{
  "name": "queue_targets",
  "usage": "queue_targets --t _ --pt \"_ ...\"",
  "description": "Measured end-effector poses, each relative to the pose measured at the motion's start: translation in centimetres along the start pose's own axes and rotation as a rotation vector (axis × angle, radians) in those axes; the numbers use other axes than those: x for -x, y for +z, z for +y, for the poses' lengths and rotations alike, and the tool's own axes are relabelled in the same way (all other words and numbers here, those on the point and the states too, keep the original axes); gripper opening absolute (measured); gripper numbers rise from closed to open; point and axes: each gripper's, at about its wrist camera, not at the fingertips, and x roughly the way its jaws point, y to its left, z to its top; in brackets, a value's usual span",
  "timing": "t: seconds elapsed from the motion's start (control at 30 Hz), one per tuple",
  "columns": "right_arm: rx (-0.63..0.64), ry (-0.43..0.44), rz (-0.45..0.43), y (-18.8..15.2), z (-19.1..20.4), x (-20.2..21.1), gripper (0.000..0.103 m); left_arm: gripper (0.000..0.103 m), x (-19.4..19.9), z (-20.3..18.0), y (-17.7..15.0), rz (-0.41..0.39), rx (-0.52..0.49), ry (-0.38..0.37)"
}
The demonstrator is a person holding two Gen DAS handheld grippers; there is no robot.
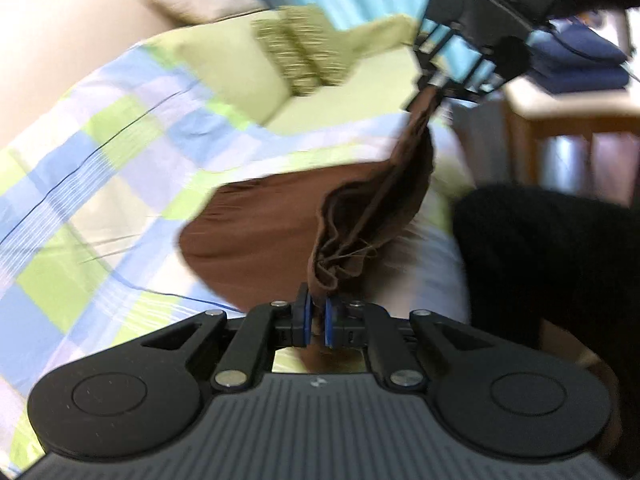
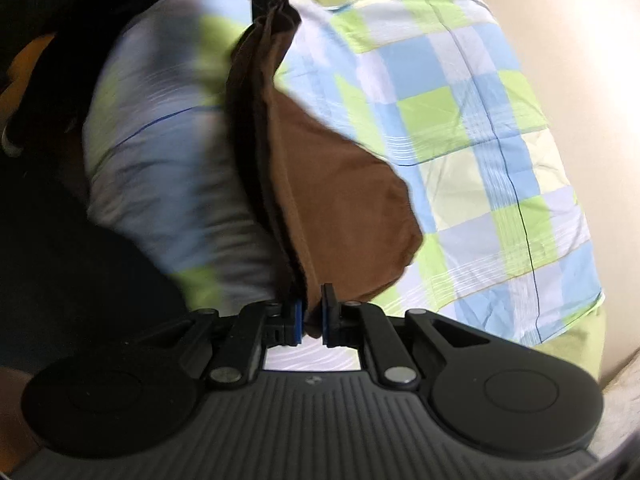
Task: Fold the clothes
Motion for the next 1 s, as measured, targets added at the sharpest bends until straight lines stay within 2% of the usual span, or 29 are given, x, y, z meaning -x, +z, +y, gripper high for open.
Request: queue_targets --t 0.03,0.1,0.13,0.23,0.33,0.4,0.5,0.63,0.7,0.77,0.83,0.9,0.97,1.0 --pt "-0.048 0.035 -0.010 0.1 -2.3 -1.1 0.006 0.005 -0.5 0.5 -0.1 0.002 0.007 0.001" --pt "-0.153 0.110 -0.024 -0.1 -6.8 -4.0 0.006 0.005 -4.6 5.3 0.5 0.013 0.077 0.000" --pt "-0.205 0.147 -0.023 -0.3 -9.0 -6.0 0.006 0.005 -5.1 5.8 0.4 0.016 0.088 -0.003" --pt "-0.353 0.253 -0.011 -1.1 -14.6 -11.8 0.006 0.005 -11.9 11.7 -0.4 0.073 0.248 -0.042" --pt "-0.584 0.385 0.015 -3.7 -18.9 -19.6 0.007 0.005 -16.0 14.1 -2.4 0.110 0.350 -0.076" --pt "-0.738 0.420 0.011 -5.8 -19.5 -22.8 0.011 0.005 -18.0 15.3 -4.0 0.132 0.416 -0.097" --pt "-0.966 0.385 -0.065 -9.1 -19.8 -24.1 0.037 0.005 -18.8 16.1 -5.9 0.116 0.506 -0.127" --pt "-1.204 0.338 -0.184 -13.2 -19.0 -22.7 0.040 0.005 -18.9 16.0 -6.5 0.087 0.545 -0.130" --pt "-1.275 0.339 -0.217 -14.2 -18.7 -22.6 0.041 0.005 -19.3 16.1 -6.4 0.080 0.553 -0.130" --pt "-1.338 0.377 -0.258 -14.8 -18.2 -23.4 0.042 0.005 -19.4 16.1 -6.3 0.080 0.560 -0.129" --pt "-1.343 0.387 -0.266 -14.7 -17.7 -23.7 0.042 0.005 -19.7 15.9 -6.1 0.080 0.556 -0.125" --pt "-1.333 0.380 -0.257 -14.4 -17.0 -23.8 0.042 0.005 -19.6 15.8 -6.1 0.078 0.553 -0.121" --pt "-1.335 0.382 -0.266 -14.1 -16.5 -23.7 0.033 0.005 -19.3 15.6 -6.3 0.072 0.557 -0.117" --pt "-1.340 0.378 -0.271 -14.0 -16.5 -23.6 0.006 0.005 -19.0 15.5 -6.3 0.067 0.555 -0.115"
